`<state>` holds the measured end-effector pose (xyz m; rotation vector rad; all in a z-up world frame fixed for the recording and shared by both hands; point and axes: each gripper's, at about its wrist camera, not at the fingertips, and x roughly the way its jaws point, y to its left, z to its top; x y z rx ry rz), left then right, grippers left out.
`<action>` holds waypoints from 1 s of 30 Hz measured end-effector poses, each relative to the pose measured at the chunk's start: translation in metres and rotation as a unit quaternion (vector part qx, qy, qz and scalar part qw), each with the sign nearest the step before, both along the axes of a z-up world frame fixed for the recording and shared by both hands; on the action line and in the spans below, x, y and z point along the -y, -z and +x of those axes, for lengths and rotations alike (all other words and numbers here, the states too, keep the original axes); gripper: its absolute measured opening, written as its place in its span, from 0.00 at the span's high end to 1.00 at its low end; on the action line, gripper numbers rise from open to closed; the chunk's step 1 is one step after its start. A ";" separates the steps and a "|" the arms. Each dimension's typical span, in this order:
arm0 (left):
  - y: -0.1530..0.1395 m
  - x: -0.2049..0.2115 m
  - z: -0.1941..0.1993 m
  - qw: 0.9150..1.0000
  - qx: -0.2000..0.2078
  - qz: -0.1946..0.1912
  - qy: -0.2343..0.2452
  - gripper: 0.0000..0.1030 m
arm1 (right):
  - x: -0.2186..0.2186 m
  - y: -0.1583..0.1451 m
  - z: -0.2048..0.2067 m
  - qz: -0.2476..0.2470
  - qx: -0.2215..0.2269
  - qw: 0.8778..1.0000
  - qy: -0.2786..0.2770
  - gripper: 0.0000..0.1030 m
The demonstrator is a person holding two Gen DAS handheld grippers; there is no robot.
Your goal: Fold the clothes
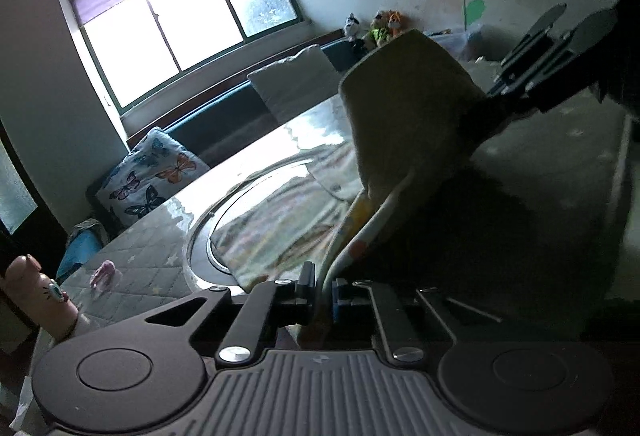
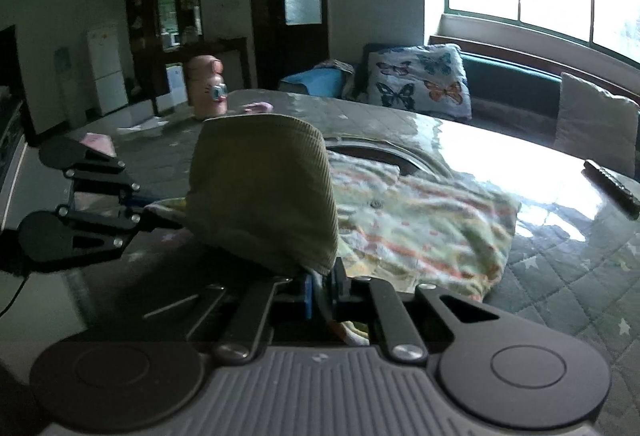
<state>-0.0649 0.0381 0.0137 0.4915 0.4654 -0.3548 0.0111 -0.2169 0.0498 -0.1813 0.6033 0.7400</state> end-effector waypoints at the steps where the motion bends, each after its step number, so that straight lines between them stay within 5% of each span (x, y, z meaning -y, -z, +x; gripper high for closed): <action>1: -0.006 0.001 -0.006 1.000 -0.003 -0.004 0.003 0.92 | 0.003 -0.004 -0.006 0.001 0.001 1.000 -0.004 0.93; 6: -0.028 0.007 -0.043 1.000 -0.007 -0.012 0.017 0.92 | 0.017 -0.026 -0.043 0.011 -0.002 1.000 -0.022 0.94; 11: -0.035 0.002 -0.027 0.999 -0.010 -0.031 0.013 0.92 | 0.019 -0.034 -0.042 0.007 -0.008 1.000 -0.024 0.94; 21: -0.037 -0.007 0.061 0.999 -0.003 -0.034 -0.006 0.92 | 0.008 -0.048 0.038 0.015 -0.015 1.000 -0.006 0.95; 30: 0.009 0.002 0.161 0.998 -0.049 -0.005 -0.036 0.92 | -0.016 -0.015 0.134 -0.015 -0.038 0.999 0.033 0.95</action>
